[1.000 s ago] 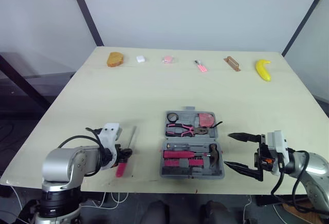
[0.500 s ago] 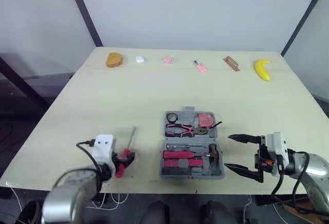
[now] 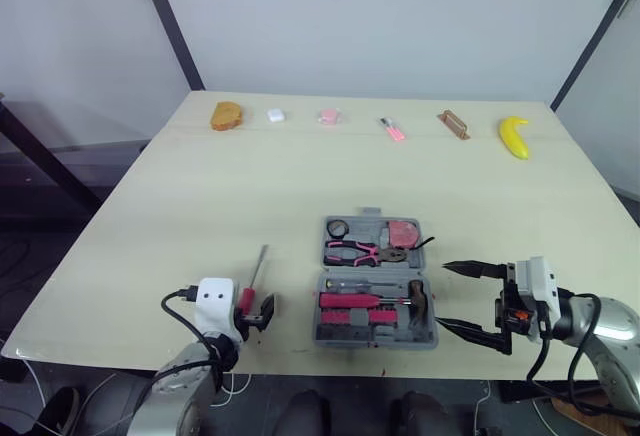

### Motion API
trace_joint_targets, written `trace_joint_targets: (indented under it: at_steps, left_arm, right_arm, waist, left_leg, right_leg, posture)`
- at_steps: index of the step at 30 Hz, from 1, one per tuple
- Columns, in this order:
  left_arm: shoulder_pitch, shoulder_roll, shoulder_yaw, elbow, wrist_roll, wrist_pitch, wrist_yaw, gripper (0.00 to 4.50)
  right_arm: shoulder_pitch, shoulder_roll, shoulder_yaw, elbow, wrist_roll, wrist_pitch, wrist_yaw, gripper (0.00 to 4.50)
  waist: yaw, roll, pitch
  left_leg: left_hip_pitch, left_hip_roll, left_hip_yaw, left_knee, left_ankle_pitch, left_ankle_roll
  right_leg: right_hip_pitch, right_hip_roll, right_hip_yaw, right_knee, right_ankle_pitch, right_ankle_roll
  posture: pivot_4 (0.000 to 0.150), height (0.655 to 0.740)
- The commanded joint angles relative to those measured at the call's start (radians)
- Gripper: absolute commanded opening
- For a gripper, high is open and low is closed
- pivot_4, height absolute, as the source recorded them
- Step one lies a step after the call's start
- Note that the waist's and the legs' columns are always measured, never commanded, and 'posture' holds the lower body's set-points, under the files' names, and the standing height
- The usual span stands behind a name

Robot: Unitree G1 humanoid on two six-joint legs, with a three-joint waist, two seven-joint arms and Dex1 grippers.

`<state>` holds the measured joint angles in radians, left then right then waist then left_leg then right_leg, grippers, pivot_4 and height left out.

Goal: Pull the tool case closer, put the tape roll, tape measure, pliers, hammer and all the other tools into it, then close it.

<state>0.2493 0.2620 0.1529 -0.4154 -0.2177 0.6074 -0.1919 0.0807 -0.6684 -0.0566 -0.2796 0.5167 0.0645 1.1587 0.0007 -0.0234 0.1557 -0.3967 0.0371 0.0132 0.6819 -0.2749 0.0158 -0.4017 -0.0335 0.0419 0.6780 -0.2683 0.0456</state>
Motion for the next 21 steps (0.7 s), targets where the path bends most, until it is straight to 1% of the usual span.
trace_joint_targets:
  at_steps: [1,2,3,5,6,7,9,12,13,18,21]
  left_arm:
    - [0.003,-0.005,-0.003,0.013,0.004,-0.013,-0.003,4.39]
    - [0.003,-0.001,-0.007,0.015,0.009,-0.017,-0.005,4.39]
    - [-0.002,-0.004,-0.008,0.018,0.008,-0.015,-0.004,4.02]
    - [-0.013,-0.009,-0.011,0.025,0.009,-0.014,0.0,3.63]
    - [-0.016,-0.014,-0.01,0.026,0.007,-0.014,0.004,3.06]
    - [-0.016,-0.016,-0.01,0.026,0.006,-0.014,0.004,2.79]
    - [-0.013,-0.018,-0.011,0.026,0.007,-0.014,0.002,1.79]
    - [-0.007,-0.017,-0.013,0.025,0.008,-0.017,-0.001,0.61]
    - [-0.006,-0.017,-0.013,0.026,0.008,-0.018,-0.001,0.55]
    - [-0.002,0.001,0.005,0.027,0.012,-0.032,-0.012,0.54]
    - [-0.002,0.043,0.007,0.002,0.012,-0.039,-0.051,0.54]
  right_arm:
    - [-0.003,-0.009,-0.012,-0.035,0.005,-0.007,0.001,4.5]
    - [-0.002,-0.008,-0.012,-0.034,0.005,-0.007,0.001,4.5]
    - [0.001,-0.007,-0.011,-0.031,0.002,-0.011,0.003,4.5]
    - [0.004,-0.003,-0.007,-0.027,-0.004,-0.019,0.004,4.5]
    - [0.005,-0.001,-0.004,-0.026,-0.008,-0.022,0.004,4.5]
    - [0.006,0.0,-0.002,-0.026,-0.009,-0.023,0.003,4.5]
    - [0.006,0.002,-0.001,-0.028,-0.01,-0.024,0.003,4.5]
    - [0.006,0.003,-0.001,-0.028,-0.011,-0.024,0.002,4.5]
    - [0.006,0.003,-0.001,-0.028,-0.011,-0.024,0.002,4.5]
    - [-0.001,0.003,0.003,-0.03,-0.011,-0.02,0.002,4.5]
    - [-0.01,0.003,0.007,-0.032,-0.01,-0.014,0.001,4.5]
  waist:
    - [0.0,0.0,0.0]
    - [0.0,0.0,0.0]
    - [0.0,0.0,0.0]
    - [0.001,0.0,0.0]
    - [0.001,0.0,0.0]
    - [0.0,0.0,0.0]
    - [0.0,0.0,0.0]
    - [0.0,0.001,-0.001]
    - [0.0,0.001,-0.001]
    - [-0.001,0.001,-0.001]
    - [-0.003,0.001,-0.001]
  left_leg:
    - [0.0,0.0,0.0,0.0,0.0,0.0]
    - [0.0,0.0,0.0,0.0,0.0,0.0]
    - [0.0,0.0,0.0,0.0,0.0,0.0]
    - [0.0,0.0,0.0,0.0,0.0,0.0]
    - [0.0,0.0,0.0,0.0,0.0,0.0]
    - [0.0,0.0,0.0,0.0,0.0,0.0]
    - [0.0,0.0,0.0,0.0,0.0,0.0]
    - [0.0,0.0,0.0,0.0,0.0,0.0]
    - [0.0,0.0,0.0,0.0,0.0,0.0]
    - [0.0,0.0,0.0,0.0,0.0,0.0]
    - [0.0,0.0,0.0,0.0,0.0,0.0]
  right_leg:
    - [0.0,0.0,0.0,0.0,0.0,0.0]
    - [0.0,0.0,0.0,0.0,0.0,0.0]
    - [0.0,0.0,0.0,0.0,0.0,0.0]
    - [0.0,0.0,0.0,0.0,0.0,0.0]
    - [0.0,0.0,0.0,0.0,0.0,0.0]
    - [0.0,0.0,0.0,0.0,0.0,0.0]
    - [0.0,0.0,0.0,0.0,0.0,0.0]
    - [0.0,0.0,0.0,0.0,0.0,0.0]
    - [0.0,0.0,0.0,0.0,0.0,0.0]
    - [0.0,0.0,0.0,0.0,0.0,0.0]
    - [0.0,0.001,0.0,0.0,0.0,0.0]
  posture:
    - [0.15,0.74]
    - [0.15,0.74]
    - [0.15,0.74]
    - [0.15,0.74]
    - [0.15,0.74]
    - [0.15,0.74]
    - [0.15,0.74]
    - [0.15,0.74]
    - [0.15,0.74]
    - [0.15,0.74]
    - [0.15,0.74]
